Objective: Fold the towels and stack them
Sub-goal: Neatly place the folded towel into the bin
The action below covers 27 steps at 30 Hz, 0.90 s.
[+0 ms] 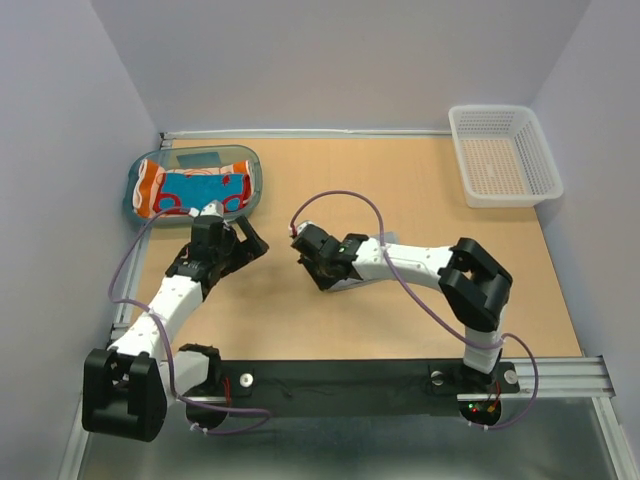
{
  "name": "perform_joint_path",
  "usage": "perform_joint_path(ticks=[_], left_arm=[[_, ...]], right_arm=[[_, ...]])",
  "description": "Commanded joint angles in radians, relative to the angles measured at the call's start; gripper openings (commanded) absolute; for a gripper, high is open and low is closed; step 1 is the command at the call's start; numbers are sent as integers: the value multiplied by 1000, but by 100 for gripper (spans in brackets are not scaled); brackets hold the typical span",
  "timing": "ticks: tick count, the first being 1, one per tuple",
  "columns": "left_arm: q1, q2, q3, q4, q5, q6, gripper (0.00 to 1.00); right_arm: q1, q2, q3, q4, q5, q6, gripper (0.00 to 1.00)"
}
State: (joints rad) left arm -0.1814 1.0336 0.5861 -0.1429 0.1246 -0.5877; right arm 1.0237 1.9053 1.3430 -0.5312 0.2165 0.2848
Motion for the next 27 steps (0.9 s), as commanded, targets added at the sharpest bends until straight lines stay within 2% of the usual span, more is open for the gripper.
perform_joint_path(ticks=[1,5,15,18,23,27], left_arm=[[0,31,-31,135,170,-125,99],[-41,89,-31,216,224,-213,99],[-170,216,-52,399,228,-371,99],[-228,261,-49,442,202,-402,99],[-265,319,-63,485,146,-449,98],[-280,338,-97,529,116,-503,94]], right_arm=[[-30,-132,-53,187,-94,57,0],[-51,-153,-85,234,-115,79,0],[-67,-178,-145,326,-143,119,0],[-70,-186,-162,353,-150,131,1],[-73,-204,-191,391,-152,154,1],[-74,-219,-211,421,-149,172,0]])
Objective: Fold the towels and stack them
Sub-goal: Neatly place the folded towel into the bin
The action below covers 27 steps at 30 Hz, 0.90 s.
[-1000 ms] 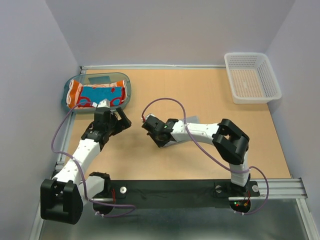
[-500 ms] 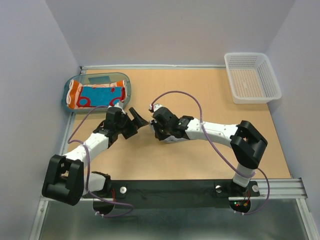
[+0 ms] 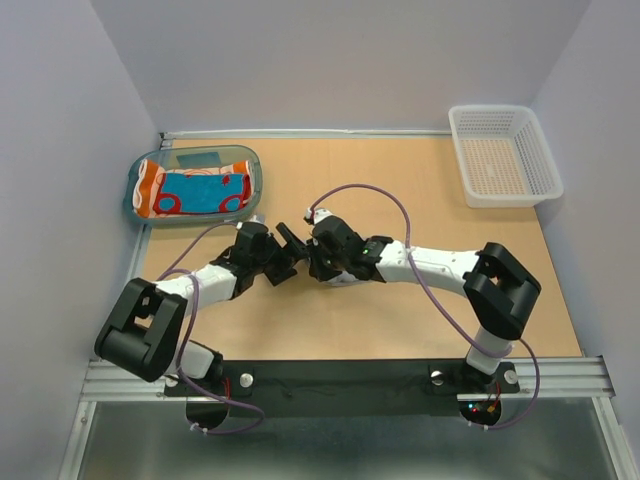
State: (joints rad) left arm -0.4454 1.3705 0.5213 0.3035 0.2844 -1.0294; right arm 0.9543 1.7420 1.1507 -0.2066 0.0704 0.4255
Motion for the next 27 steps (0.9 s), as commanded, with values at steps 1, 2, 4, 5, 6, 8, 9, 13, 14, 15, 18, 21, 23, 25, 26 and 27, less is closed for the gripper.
perform_joint_path(ticks=[1,2,4,5,6,8,9,13,14,15,18,21,23,25,26,27], left_arm=[[-21,2,-37,101,-48,-70,93],[-26,5,-41,109,-54,-73,92],[-39,13,-35,117,-62,-70,89],[-42,18,-30,118,-65,-69,89],[-55,25,-27,123,-68,-69,88],[-64,35,-21,129,-80,-67,85],[-68,47,-20,134,-83,-67,83],[-78,76,-6,140,-105,-67,74],[-79,79,-4,141,-109,-66,72],[-79,82,-3,141,-114,-63,69],[-81,78,5,141,-129,-43,45],[-81,67,11,135,-137,-20,17],[-81,62,28,105,-151,9,7],[-79,53,54,39,-162,64,0],[-78,50,100,4,-183,89,0],[-75,47,127,-35,-195,113,0]], right_arm=[[-6,-56,-22,99,-4,35,0],[-6,-56,-25,107,-4,38,0],[-8,-56,-32,118,-9,44,1],[-6,-55,-35,122,-11,47,0],[-6,-53,-42,127,-11,51,1],[-6,-53,-46,137,-15,56,0],[-6,-53,-49,142,-17,58,1],[-6,-53,-57,150,-26,56,1],[-6,-52,-59,150,-29,58,0],[-6,-52,-59,151,-29,56,1],[-6,-53,-68,153,-35,55,0],[-6,-55,-74,157,-34,56,0],[-6,-58,-75,157,-26,55,1],[-6,-74,-81,157,-5,50,11],[-8,-84,-86,156,2,48,31],[-12,-94,-92,154,8,45,41]])
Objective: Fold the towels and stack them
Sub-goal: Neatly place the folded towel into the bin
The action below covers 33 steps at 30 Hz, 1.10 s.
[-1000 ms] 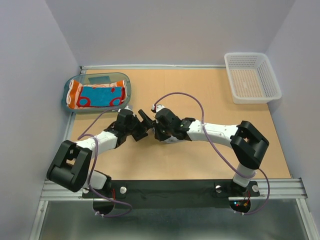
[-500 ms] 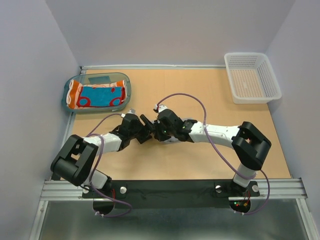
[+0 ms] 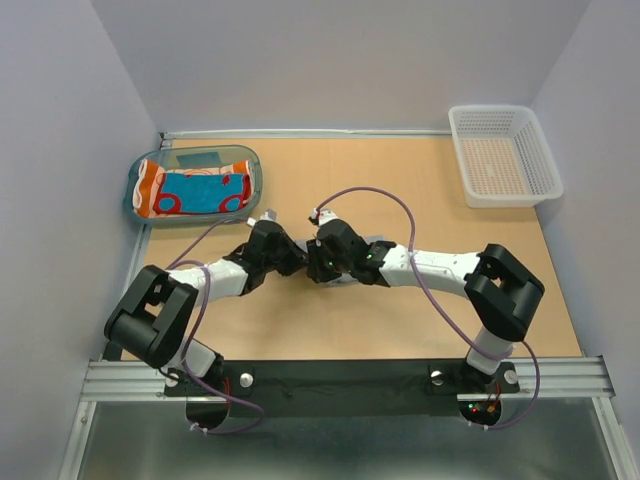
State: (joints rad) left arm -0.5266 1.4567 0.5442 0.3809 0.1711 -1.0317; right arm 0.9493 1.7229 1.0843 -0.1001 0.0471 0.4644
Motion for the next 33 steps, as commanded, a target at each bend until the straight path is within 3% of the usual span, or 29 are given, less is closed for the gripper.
perform_joint_path(ticks=[1,6,9,23,27,33], left_arm=[[11,-39,135,-194,-96,142,0],[85,-21,371,-379,-145,335,0],[164,19,537,-540,-162,456,0],[421,283,1202,-1004,-333,872,0],[450,378,1298,-1063,-444,970,0],[504,462,1384,-1093,-482,1062,0]], right_arm=[[-12,-104,-37,50,42,-1,49],[-64,-210,-84,22,43,-29,84],[-84,-276,-112,-32,56,-59,100],[-98,-376,-150,-266,112,-127,100],[-98,-338,-124,-291,115,-138,100],[-99,-280,-63,-331,132,-162,100]])
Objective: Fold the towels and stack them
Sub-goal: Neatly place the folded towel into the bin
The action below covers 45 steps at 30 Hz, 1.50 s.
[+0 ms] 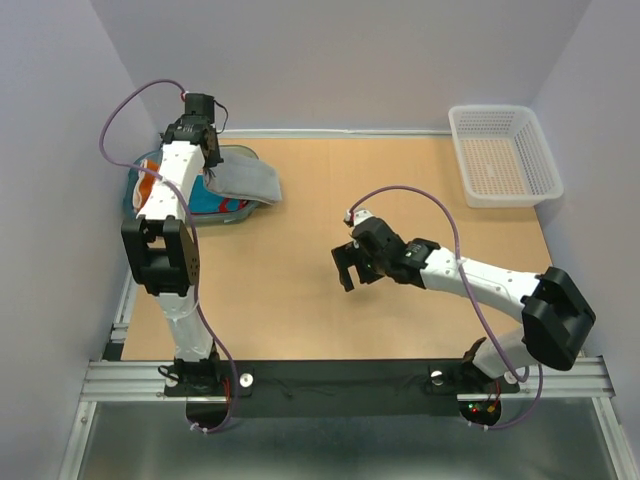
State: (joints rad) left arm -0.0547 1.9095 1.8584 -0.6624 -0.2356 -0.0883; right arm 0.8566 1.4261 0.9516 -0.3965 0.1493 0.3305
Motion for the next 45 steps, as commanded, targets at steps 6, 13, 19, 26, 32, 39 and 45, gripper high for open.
perform_joint_path(ticks=[6,13,19,26,32,39,45], left_arm=[[47,26,88,-32,-85,193,0],[81,56,88,3,-113,232,0],[107,77,42,89,-117,249,0],[124,108,-17,173,-117,234,2],[147,172,-53,170,-220,184,23],[187,180,-13,141,-327,147,53],[187,139,16,138,-380,99,84]], right_arm=[[-8,51,91,-53,39,-42,100],[-8,79,118,-73,38,-50,100],[-10,97,121,-84,42,-59,100],[-8,112,124,-85,41,-62,100],[-8,108,110,-91,52,-62,100],[-10,89,111,-97,90,-70,100],[-27,65,122,-113,172,-45,100]])
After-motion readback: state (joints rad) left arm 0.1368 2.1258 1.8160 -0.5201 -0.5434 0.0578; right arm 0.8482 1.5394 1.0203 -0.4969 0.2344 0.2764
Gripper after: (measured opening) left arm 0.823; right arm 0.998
